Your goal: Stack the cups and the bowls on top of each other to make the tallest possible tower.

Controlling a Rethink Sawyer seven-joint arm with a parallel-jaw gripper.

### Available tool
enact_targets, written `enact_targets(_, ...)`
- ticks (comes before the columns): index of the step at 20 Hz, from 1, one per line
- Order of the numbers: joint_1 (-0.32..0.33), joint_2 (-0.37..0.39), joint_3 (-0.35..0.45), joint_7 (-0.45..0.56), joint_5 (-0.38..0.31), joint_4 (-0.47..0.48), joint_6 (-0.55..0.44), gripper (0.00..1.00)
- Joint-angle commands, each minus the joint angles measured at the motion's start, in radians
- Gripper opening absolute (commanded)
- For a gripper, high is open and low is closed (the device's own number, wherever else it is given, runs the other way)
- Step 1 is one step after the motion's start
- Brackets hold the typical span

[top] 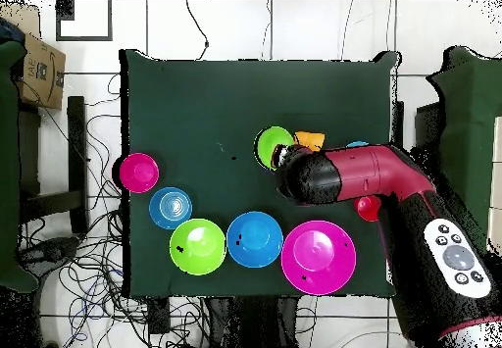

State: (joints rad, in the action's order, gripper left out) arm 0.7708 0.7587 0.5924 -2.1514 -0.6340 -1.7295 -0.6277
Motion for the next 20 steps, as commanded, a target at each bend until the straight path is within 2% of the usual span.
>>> enact_targets(1, -0.038, -0.003, -0.023, 0.200, -0.044, 0.031, -0.172, 0.00)
enact_targets(20, -0.016, -0.027, -0.018, 0.178, -0.057, -0.010, -0.128, 0.00)
